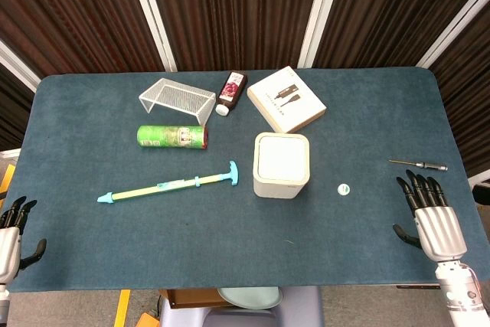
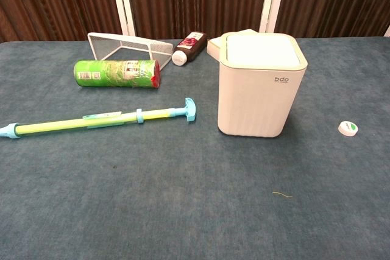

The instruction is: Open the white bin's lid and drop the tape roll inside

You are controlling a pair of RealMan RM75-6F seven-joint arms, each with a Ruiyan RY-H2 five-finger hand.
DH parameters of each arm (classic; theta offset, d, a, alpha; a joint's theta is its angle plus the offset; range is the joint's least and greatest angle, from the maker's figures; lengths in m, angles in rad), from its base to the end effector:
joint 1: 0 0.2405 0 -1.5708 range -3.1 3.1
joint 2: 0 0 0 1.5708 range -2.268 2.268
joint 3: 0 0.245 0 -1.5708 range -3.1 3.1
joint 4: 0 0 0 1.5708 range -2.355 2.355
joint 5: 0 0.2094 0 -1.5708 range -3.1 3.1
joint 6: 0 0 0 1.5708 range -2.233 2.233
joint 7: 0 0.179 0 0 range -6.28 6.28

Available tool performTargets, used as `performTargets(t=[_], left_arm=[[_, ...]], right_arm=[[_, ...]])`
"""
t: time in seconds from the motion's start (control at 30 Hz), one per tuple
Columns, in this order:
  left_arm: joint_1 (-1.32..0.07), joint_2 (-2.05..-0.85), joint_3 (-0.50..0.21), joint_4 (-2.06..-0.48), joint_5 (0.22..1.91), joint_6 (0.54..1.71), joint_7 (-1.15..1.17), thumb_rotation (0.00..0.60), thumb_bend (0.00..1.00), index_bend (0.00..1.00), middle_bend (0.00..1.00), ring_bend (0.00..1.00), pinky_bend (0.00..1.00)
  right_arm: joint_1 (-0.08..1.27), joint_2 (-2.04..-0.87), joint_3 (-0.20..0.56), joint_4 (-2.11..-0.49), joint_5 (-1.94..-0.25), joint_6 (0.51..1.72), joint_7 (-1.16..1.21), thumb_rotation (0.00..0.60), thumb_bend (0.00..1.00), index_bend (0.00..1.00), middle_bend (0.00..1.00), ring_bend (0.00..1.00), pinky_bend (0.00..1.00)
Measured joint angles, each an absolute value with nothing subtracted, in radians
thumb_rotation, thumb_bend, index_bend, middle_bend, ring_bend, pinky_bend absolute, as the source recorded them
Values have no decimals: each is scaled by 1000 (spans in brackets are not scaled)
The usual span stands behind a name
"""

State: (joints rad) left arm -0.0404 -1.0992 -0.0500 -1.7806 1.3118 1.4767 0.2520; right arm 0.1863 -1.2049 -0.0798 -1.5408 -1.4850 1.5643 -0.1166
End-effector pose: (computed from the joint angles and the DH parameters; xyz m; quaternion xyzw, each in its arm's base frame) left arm -0.3092 0.1962 0.1530 -0.5602 -0.4208 -0.2995 0.6476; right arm -0.2935 -0.2192 0.1271 0.6390 -0.3394 0.3691 0.5833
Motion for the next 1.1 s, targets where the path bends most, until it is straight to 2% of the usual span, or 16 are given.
performTargets(t=[0.37, 0.43, 0.47, 0.53, 0.57, 0.6, 0.67, 0.7, 0.77, 0.9, 1.1], left_arm=[[-44, -1100, -49, -1777, 1316, 1472, 254, 600, 370, 140, 69, 163, 294], [-45, -1101, -49, -1772, 1312, 1466, 253, 600, 370, 140, 69, 163, 294], [-45, -1101, -49, -1772, 1309, 1463, 252, 600, 370, 140, 69, 163, 295], [-46, -1099, -50, -1776, 1303, 1459, 244, 600, 370, 140, 69, 163, 296], [-46, -1099, -51, -1778, 1304, 1458, 240, 600, 370, 140, 69, 163, 297], [-46, -1098, -50, -1780, 1309, 1458, 237, 600, 370, 141, 69, 164, 297], [-47, -1097, -46, -1781, 1316, 1457, 237, 600, 370, 141, 69, 164, 297], [-47, -1096, -44, -1782, 1319, 1455, 237, 600, 369, 141, 69, 163, 297], [-49, -1095, -43, -1782, 1318, 1449, 236, 600, 369, 141, 69, 163, 297], [-50, -1093, -44, -1784, 1312, 1445, 231, 600, 371, 140, 69, 164, 298], [-50, -1090, -42, -1786, 1317, 1446, 228, 600, 371, 141, 69, 164, 298]], right_arm=[[163, -1199, -58, -1536, -1537, 1561, -60, 600, 300, 7, 51, 0, 150], [158, -1200, -53, -1534, -1547, 1569, -55, 600, 300, 7, 85, 17, 151], [156, -1201, -50, -1531, -1550, 1575, -54, 600, 301, 7, 160, 80, 174], [149, -1209, -43, -1521, -1557, 1592, -58, 600, 307, 7, 341, 293, 306], [143, -1216, -38, -1512, -1562, 1606, -62, 600, 319, 10, 451, 452, 439], [139, -1220, -34, -1506, -1568, 1615, -64, 600, 334, 18, 525, 561, 537], [134, -1223, -33, -1501, -1580, 1620, -57, 600, 394, 63, 654, 706, 673], [134, -1222, -33, -1502, -1585, 1618, -49, 600, 459, 99, 699, 752, 714], [136, -1220, -31, -1501, -1600, 1614, -26, 600, 575, 144, 740, 802, 764], [155, -1208, -27, -1515, -1627, 1587, -3, 600, 764, 177, 775, 836, 783], [213, -1124, -40, -1650, -1660, 1461, -22, 600, 811, 177, 786, 847, 786]])
